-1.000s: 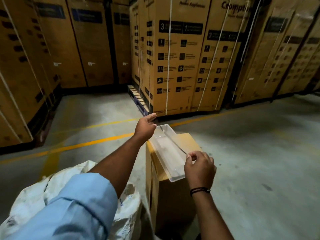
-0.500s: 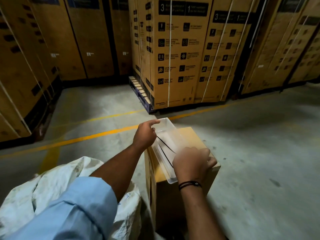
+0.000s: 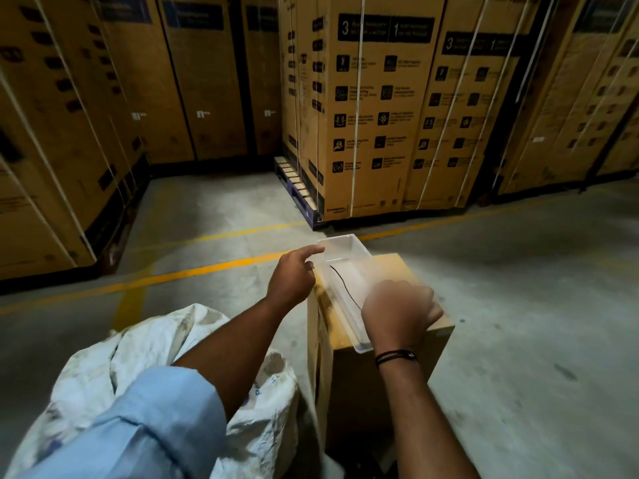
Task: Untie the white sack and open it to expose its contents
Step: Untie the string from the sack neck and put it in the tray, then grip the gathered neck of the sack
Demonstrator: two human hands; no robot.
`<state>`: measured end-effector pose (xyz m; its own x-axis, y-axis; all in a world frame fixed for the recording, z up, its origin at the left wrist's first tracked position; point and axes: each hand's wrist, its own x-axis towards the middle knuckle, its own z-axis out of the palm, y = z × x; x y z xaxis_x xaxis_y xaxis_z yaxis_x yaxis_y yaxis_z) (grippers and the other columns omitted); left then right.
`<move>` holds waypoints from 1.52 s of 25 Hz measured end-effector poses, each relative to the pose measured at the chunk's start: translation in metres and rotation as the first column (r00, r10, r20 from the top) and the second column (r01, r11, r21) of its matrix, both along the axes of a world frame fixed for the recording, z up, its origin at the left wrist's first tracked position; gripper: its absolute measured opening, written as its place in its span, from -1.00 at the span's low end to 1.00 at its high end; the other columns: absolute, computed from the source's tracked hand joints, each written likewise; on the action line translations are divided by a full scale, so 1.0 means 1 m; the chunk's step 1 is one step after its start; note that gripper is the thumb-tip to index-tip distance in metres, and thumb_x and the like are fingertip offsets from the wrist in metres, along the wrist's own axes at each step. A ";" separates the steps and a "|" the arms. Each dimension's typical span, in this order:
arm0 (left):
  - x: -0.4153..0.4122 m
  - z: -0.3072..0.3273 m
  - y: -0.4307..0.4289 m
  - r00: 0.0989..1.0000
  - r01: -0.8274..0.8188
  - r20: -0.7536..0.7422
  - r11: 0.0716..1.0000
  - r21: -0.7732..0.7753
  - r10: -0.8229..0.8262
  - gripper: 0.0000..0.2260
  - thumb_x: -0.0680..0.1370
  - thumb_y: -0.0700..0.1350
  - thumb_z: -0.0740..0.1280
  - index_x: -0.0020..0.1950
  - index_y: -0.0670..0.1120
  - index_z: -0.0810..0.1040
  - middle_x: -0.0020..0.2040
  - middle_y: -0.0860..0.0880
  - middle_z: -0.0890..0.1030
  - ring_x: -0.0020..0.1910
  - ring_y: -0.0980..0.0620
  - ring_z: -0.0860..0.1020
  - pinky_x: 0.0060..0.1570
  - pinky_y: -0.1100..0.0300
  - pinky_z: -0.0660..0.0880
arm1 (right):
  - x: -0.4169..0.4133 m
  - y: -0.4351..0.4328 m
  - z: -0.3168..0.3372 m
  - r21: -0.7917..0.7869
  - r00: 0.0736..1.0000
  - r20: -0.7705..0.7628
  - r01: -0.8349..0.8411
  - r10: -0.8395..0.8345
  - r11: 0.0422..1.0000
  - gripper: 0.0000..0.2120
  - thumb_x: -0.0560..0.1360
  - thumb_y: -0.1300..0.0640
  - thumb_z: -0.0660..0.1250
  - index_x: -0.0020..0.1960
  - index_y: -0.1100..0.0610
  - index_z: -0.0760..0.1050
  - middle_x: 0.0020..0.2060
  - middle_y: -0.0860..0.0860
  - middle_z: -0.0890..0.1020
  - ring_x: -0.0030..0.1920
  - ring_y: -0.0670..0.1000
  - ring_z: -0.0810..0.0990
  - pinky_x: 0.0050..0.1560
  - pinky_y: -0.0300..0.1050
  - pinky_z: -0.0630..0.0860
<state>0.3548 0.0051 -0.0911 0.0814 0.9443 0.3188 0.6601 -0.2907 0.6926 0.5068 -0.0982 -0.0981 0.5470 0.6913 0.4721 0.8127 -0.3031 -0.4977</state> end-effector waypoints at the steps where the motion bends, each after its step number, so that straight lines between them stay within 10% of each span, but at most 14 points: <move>1: -0.010 -0.001 -0.006 1.000 0.002 -0.019 1.000 0.004 -0.002 -0.62 0.62 -0.28 0.24 0.32 0.07 0.62 0.33 -0.02 0.62 0.05 -0.20 0.64 -0.04 0.15 0.53 | -0.007 -0.002 0.001 0.029 0.999 0.011 -0.050 0.050 0.998 -0.88 0.43 0.06 0.35 -0.10 -0.02 0.66 -0.10 -0.06 0.68 0.07 0.06 0.39 0.08 0.06 0.27; 6: -0.055 -0.012 -0.034 0.996 -0.030 -0.080 1.000 -0.006 0.029 -0.63 0.58 -0.21 0.29 0.30 0.13 0.62 0.26 0.03 0.66 -0.43 0.16 0.51 -0.21 0.22 0.48 | -0.058 -0.012 0.003 0.109 0.961 0.127 -0.261 0.247 0.959 -0.88 0.39 0.07 0.36 -0.11 -0.01 0.64 -0.13 -0.06 0.65 0.05 0.09 0.43 0.07 0.07 0.29; 13: -0.149 -0.031 -0.095 0.983 -0.166 -0.094 0.983 -0.083 0.158 -0.67 0.54 -0.17 0.31 0.23 0.14 0.65 0.19 0.17 0.68 0.15 0.11 0.62 0.14 0.15 0.56 | -0.143 -0.027 -0.017 0.026 0.831 0.156 -0.544 0.534 0.839 -0.90 0.37 0.06 0.36 -0.15 0.00 0.63 -0.17 -0.06 0.65 0.03 0.11 0.45 0.03 0.03 0.34; 22: -0.298 -0.093 -0.201 0.915 -0.403 -0.112 0.874 -0.271 0.387 -0.74 0.48 -0.17 0.35 0.07 0.09 0.71 0.04 0.14 0.73 0.05 0.14 0.66 0.13 0.14 0.58 | -0.241 -0.088 -0.078 -0.333 0.395 0.048 -0.860 0.917 0.388 -0.87 0.36 0.07 0.31 -0.20 0.03 0.63 -0.23 0.00 0.65 -0.09 0.16 0.54 -0.03 0.01 0.51; 26: -0.343 -0.098 -0.234 0.910 -0.412 -0.177 0.864 -0.290 0.374 -0.76 0.48 -0.20 0.36 0.03 0.05 0.72 0.01 0.10 0.74 0.01 0.12 0.67 0.09 0.15 0.59 | -0.277 -0.138 -0.093 -0.244 0.236 -0.136 -0.949 0.962 0.199 -0.85 0.37 0.03 0.32 -0.12 -0.01 0.63 -0.19 -0.04 0.64 -0.07 0.11 0.56 0.00 -0.01 0.51; 32: -0.381 -0.107 -0.269 0.891 -0.445 -0.077 0.824 -0.350 0.448 -0.78 0.46 -0.15 0.36 0.03 0.03 0.73 0.00 0.08 0.75 -0.02 0.10 0.69 0.11 0.09 0.61 | -0.338 -0.208 -0.101 -0.184 0.169 -0.106 -0.972 0.980 0.148 -0.66 0.44 -0.24 0.29 0.10 -0.09 0.55 -0.07 -0.11 0.62 0.01 0.03 0.54 0.05 0.00 0.48; 38: -0.377 -0.120 -0.286 0.851 -0.441 0.124 0.823 -0.359 0.510 -0.82 0.49 -0.20 0.42 0.03 -0.01 0.74 0.03 0.04 0.74 0.01 0.09 0.69 0.19 0.07 0.59 | -0.359 -0.256 -0.109 -0.528 0.295 0.068 -0.800 0.953 0.286 -0.14 0.25 -0.52 0.14 0.38 -0.01 0.33 0.14 0.03 0.47 0.13 0.16 0.43 0.09 0.15 0.36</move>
